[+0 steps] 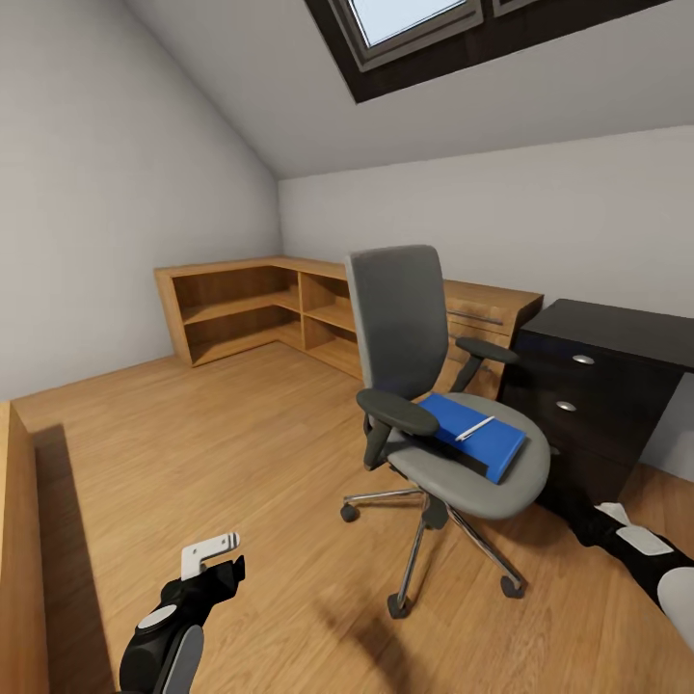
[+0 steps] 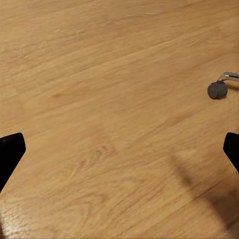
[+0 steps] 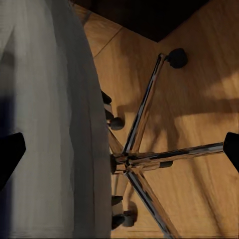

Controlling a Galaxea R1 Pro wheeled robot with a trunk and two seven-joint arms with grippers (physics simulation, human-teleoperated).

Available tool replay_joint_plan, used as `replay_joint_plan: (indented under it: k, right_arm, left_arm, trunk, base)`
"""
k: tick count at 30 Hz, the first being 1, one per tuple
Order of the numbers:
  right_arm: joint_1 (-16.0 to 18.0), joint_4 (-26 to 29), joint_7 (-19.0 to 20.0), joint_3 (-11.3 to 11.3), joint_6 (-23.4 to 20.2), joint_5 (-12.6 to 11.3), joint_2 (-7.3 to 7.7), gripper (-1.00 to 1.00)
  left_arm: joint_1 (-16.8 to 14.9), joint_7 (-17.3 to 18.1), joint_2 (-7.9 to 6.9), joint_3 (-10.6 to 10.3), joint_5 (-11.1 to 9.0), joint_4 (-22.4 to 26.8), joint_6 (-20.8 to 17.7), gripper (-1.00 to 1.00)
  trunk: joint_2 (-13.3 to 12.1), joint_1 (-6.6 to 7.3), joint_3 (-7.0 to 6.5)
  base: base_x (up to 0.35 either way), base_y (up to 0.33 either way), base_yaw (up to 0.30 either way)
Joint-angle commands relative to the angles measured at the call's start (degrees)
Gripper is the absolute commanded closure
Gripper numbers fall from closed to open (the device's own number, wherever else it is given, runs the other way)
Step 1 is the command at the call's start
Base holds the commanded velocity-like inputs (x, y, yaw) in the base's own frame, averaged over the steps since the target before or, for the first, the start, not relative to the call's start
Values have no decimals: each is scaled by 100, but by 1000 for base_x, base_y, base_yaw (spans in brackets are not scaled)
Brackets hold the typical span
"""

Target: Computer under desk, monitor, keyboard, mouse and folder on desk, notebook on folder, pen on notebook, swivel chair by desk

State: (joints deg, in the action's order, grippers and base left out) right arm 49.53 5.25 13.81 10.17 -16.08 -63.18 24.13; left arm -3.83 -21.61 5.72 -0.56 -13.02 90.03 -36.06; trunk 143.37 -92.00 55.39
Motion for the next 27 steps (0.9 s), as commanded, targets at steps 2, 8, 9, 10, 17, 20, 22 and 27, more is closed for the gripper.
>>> replay_joint_plan:
  k: [2, 8, 9, 10, 17, 20, 22, 27]
  right_arm:
    - [4, -88, 588, 40, -769, 22, 34, -100]
    - [1, -101, 871, 27, -1110, 45, 78, -100]
    - [-1, -102, 908, 25, -1135, 47, 80, -100]
    - [-3, -102, 932, 23, -1150, 49, 81, -100]
    - [-5, -104, 972, 21, -1174, 46, 71, -100]
    - [-5, -104, 971, 21, -1177, 38, 68, -100]
    - [-5, -104, 968, 21, -1177, 36, 62, -100]
    - [-5, -111, 966, 13, -1176, 34, 34, -100]
  left_arm:
    - [-3, -54, 0, -6, -60, 12, -15, -100]
    - [-3, -54, 0, -12, -60, 13, -15, -100]
    - [-3, -54, 0, -13, -60, 14, -15, -100]
    - [-3, -54, 0, -12, -60, 13, -15, -100]
    - [-3, -54, 3, -14, -60, 13, -15, -100]
    - [-3, -54, 7, -20, -60, 13, -15, -100]
    - [-3, -51, 6, -36, -60, 13, -15, -100]
    - [-3, -53, 2, -82, -60, 13, -15, -100]
  trunk:
    - [2, 1, 6]
    - [2, 1, 6]
    - [2, 1, 6]
    - [2, 1, 6]
    - [2, 1, 6]
    - [2, 1, 6]
    - [2, 1, 6]
    - [2, 1, 6]
  base:
    - [0, 0, 0]
    - [0, 0, 0]
    - [0, 0, 0]
    - [0, 0, 0]
    - [0, 0, 0]
    - [0, 0, 0]
    - [11, 0, 0]
    - [173, 0, 0]
